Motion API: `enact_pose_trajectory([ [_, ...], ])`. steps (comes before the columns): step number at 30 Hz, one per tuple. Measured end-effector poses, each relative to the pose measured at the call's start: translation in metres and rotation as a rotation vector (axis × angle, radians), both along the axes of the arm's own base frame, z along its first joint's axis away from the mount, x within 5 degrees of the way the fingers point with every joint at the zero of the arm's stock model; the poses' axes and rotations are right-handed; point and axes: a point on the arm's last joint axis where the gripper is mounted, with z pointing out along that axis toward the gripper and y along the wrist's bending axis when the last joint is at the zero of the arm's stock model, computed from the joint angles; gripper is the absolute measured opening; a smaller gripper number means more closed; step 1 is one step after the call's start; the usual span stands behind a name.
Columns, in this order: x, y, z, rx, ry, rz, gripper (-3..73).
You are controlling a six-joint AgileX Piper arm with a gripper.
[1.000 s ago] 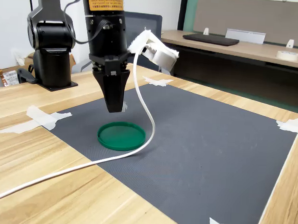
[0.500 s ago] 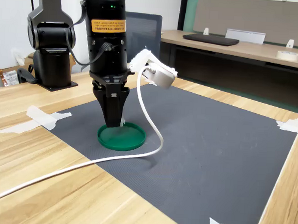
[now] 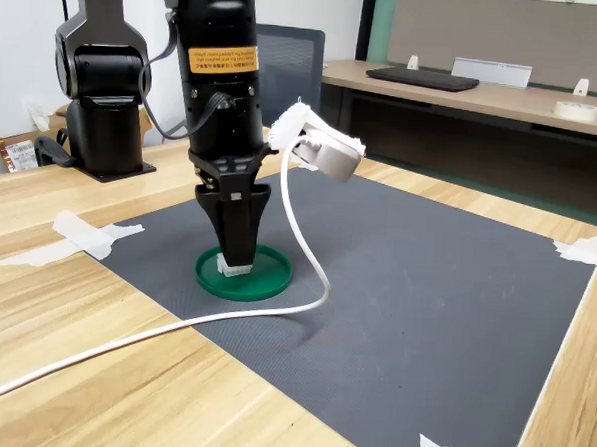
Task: Grasp a white terminal and put it in the green lid.
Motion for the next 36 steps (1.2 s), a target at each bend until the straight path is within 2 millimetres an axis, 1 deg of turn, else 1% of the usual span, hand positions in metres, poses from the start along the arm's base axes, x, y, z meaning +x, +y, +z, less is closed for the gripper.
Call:
enact_pose_trajectory([
  [2, 0.0, 0.003, 0.016, 0.018, -0.094, -0.034, 50.1],
  [5, -0.004, 0.009, 0.043, 0.082, -0.238, -0.091, 42.1],
  [7, -0.008, 0.015, 0.059, 0.143, -0.314, -0.123, 33.7],
  [12, -0.02, 0.026, 0.09, 0.254, -0.441, -0.172, 7.2],
  [13, -0.023, 0.027, 0.097, 0.264, -0.47, -0.178, 3.4],
  [14, -0.026, 0.028, 0.104, 0.272, -0.5, -0.183, 1.3],
  [16, -0.032, 0.03, 0.116, 0.279, -0.563, -0.197, -1.2],
  [20, -0.048, 0.031, 0.137, 0.292, -0.692, -0.246, -2.5],
  [24, -0.074, 0.034, 0.142, 0.306, -0.83, -0.32, -2.7],
  [29, -0.118, 0.041, 0.131, 0.323, -0.982, -0.388, -2.7],
  [33, -0.153, 0.059, 0.116, 0.37, -1.061, -0.336, -2.7],
  [36, -0.175, 0.067, 0.104, 0.44, -1.099, -0.325, -2.8],
])
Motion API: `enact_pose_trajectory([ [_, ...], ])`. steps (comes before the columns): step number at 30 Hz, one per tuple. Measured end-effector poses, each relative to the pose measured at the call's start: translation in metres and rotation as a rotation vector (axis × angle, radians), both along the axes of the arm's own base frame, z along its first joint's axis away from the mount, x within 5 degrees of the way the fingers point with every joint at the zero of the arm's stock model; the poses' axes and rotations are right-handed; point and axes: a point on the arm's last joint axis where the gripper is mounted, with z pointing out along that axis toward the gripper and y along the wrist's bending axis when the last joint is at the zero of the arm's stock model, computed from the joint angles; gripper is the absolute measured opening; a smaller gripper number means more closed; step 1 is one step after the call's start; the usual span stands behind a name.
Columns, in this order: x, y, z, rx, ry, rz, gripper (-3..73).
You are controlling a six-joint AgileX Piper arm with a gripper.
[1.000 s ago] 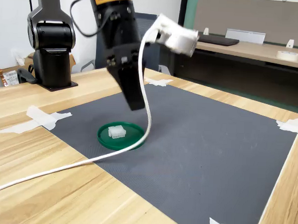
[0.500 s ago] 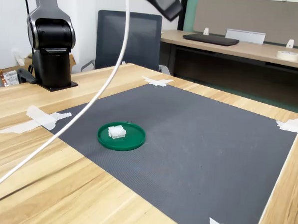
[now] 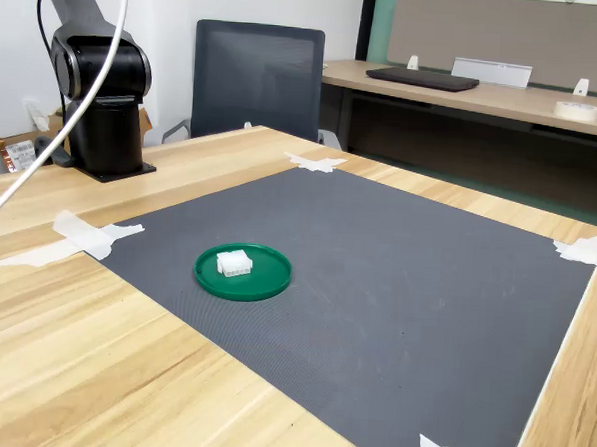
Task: Grasp a white terminal and put it in the green lid.
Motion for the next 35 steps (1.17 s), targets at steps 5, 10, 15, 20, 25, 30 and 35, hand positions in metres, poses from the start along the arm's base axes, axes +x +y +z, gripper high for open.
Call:
enact_pose_trajectory([
  [5, -0.028, 0.002, -0.022, 0.1, -0.077, -0.015, -2.8],
  [10, -0.046, 0.003, -0.047, 0.151, -0.12, -0.021, -2.8],
  [15, -0.057, 0.004, -0.07, 0.155, -0.139, -0.02, -2.8],
  [20, -0.061, 0.004, -0.091, 0.156, -0.135, -0.022, -2.8],
  [25, -0.065, 0.004, -0.102, 0.155, -0.151, -0.02, -2.8],
  [30, -0.065, 0.004, -0.105, 0.156, -0.151, -0.02, -2.8],
  [35, -0.065, 0.004, -0.105, 0.156, -0.151, -0.02, -2.8],
])
